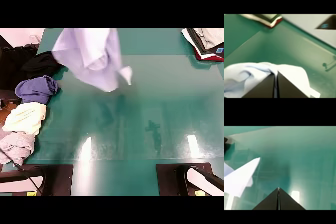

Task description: Fold the shirts.

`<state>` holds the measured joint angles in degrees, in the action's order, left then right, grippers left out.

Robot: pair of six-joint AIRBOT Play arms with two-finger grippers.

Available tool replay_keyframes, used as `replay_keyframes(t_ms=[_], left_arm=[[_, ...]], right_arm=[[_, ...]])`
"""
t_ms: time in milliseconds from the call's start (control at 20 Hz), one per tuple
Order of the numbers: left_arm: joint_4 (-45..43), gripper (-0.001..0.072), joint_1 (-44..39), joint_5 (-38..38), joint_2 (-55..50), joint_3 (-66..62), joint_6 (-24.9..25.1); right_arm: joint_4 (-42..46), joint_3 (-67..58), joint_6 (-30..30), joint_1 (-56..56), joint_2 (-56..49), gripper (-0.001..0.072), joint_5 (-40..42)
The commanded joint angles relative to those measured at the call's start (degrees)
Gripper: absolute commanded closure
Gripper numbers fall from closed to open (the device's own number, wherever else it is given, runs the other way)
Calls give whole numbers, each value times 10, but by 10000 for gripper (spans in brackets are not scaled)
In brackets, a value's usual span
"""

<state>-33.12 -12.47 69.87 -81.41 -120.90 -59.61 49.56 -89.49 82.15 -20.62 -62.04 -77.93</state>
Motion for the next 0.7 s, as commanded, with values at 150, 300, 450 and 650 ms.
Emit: replay_keyframes(t_ms=[150,300,450,650], left_arm=[[7,683,-99,21,40,65,11],[-95,682,-96,30,37,176,-24],[-235,680,-71,-7,37,311,-83],[-275,113,13,7,37,401,-153]], right_arm=[[0,0,-8,2,35,687,6],[0,0,-8,2,32,685,-22],[-1,0,-8,2,14,409,-64],[-1,0,-8,2,-22,357,-122]])
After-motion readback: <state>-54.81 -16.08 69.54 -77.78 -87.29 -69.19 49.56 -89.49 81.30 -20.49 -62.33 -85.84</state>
